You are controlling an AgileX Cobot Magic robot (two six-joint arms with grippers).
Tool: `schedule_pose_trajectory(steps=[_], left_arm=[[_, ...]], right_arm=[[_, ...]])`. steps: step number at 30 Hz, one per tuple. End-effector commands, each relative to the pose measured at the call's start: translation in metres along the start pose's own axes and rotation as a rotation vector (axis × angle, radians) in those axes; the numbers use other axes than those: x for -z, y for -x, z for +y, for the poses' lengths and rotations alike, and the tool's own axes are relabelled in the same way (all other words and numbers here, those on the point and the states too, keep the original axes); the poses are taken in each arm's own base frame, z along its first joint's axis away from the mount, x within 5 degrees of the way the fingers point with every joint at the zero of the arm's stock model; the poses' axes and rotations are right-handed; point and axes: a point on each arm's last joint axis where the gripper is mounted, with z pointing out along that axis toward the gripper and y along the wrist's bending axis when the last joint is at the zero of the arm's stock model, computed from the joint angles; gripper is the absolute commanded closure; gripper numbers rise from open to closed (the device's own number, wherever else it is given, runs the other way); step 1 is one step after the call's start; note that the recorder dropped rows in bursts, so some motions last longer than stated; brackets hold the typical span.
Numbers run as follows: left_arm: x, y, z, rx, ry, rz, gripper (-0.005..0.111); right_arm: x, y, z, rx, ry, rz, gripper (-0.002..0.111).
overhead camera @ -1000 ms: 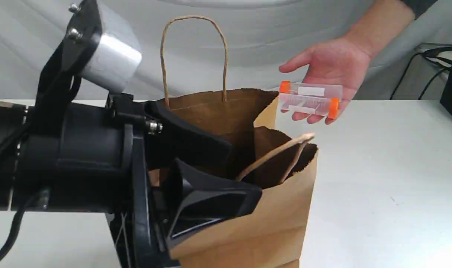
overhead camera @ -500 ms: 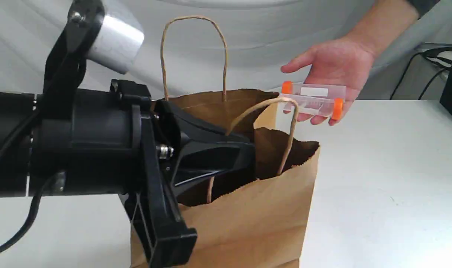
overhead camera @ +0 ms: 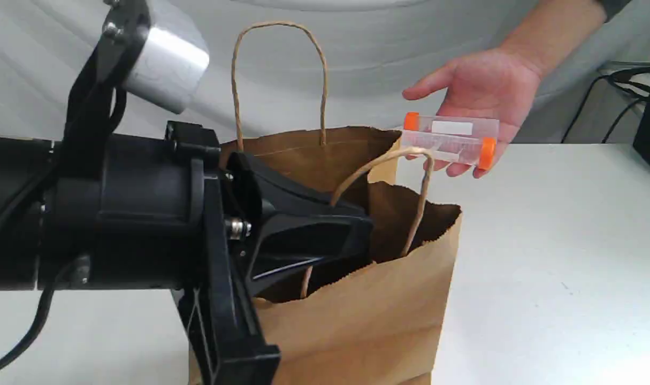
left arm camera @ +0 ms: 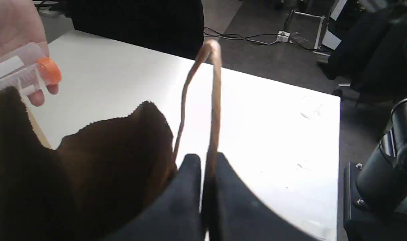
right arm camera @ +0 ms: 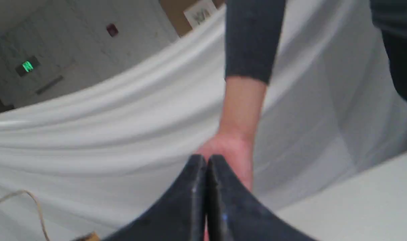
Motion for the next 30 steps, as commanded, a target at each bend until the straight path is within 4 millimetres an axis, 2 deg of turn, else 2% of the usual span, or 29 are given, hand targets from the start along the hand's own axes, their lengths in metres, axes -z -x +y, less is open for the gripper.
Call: schedule_pose_trajectory(steps=[1, 2, 6, 8, 10, 11, 15, 17, 19, 24, 30], left_arm=[[-0.001, 0.002, -0.002, -0.003, -0.013, -0.003, 0.107], [-0.001, 0.002, -0.002, -0.003, -0.013, -0.003, 0.107], [-0.001, 0.002, -0.001, -0.003, -0.011, -0.003, 0.107], [-0.001, 0.002, -0.001, -0.003, -0.011, -0.003, 0.107], [-0.001, 0.002, -0.001, -0.003, -0.011, -0.003, 0.107], [-0.001, 0.002, -0.001, -0.003, -0.011, -0.003, 0.107], [-0.001, 0.002, -0.001, -0.003, -0.011, -0.003, 0.107], [-0.001, 0.002, -0.001, -0.003, -0.011, -0.003, 0.107], [-0.001, 0.002, -0.001, -0.003, -0.009, -0.003, 0.107], [-0.001, 0.002, -0.001, -0.003, -0.007, -0.004, 0.107], [-0.001, 0.002, -0.001, -0.003, -0.009, -0.003, 0.107]], right_arm=[[-0.019, 0.035, 0.022, 0.138, 0.024, 0.063, 0.108], [-0.026, 0.046, 0.030, 0.173, 0.041, 0.092, 0.108], [-0.075, 0.077, 0.055, 0.322, 0.110, 0.291, 0.108], [-0.107, 0.091, 0.068, 0.367, 0.172, 0.421, 0.108], [-0.129, 0.098, 0.076, 0.390, 0.226, 0.527, 0.108], [-0.146, 0.104, 0.081, 0.406, 0.262, 0.583, 0.108], [-0.195, 0.107, 0.090, 0.404, 0.384, 0.762, 0.108], [-0.222, 0.101, 0.092, 0.372, 0.461, 0.850, 0.108], [-0.238, 0.093, 0.094, 0.368, 0.524, 0.915, 0.108], [-0.287, 0.055, 0.095, 0.414, 0.582, 1.035, 0.108], [-0.313, 0.000, 0.095, 0.577, 0.630, 1.170, 0.108]])
